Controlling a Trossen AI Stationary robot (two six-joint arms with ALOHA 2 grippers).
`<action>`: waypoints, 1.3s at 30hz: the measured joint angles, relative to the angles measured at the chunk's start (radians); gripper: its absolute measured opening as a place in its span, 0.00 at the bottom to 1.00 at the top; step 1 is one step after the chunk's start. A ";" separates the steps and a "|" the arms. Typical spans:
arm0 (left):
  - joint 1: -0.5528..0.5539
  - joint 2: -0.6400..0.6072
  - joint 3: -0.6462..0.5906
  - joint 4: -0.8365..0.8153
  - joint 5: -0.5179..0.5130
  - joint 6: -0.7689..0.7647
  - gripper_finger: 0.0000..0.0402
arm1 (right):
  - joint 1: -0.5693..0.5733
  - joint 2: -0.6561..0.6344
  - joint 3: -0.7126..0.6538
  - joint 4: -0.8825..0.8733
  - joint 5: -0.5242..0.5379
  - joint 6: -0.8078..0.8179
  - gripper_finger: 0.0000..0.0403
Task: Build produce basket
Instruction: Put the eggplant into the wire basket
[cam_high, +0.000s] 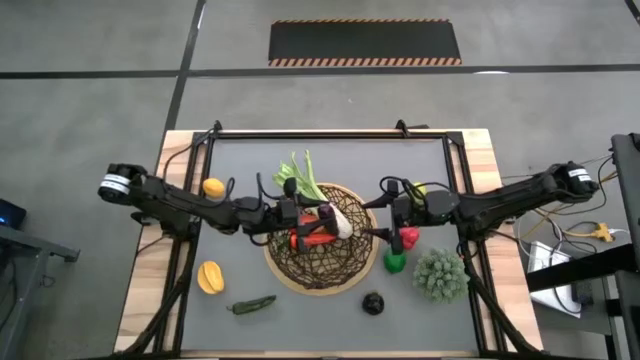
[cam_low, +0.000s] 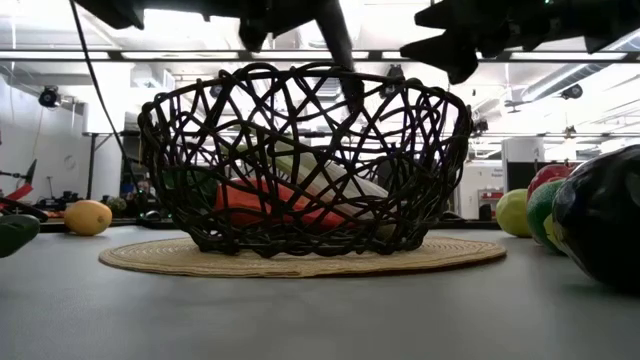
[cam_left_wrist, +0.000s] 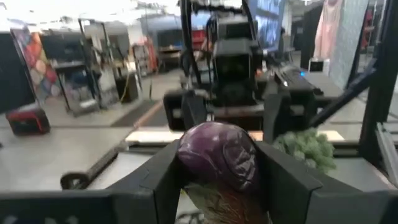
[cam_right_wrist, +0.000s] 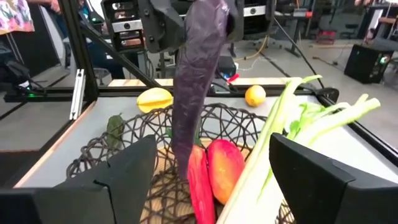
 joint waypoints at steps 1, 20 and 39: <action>0.000 -0.009 0.000 -0.027 -0.001 -0.014 0.41 | 0.000 -0.016 0.000 -0.020 0.000 0.008 0.72; -0.001 -0.041 0.189 -0.525 0.004 -0.094 0.41 | 0.000 -0.160 0.000 -0.246 -0.001 0.075 0.68; 0.000 0.243 0.278 -0.447 0.040 0.009 0.41 | 0.000 -0.156 0.000 -0.254 -0.003 0.084 0.68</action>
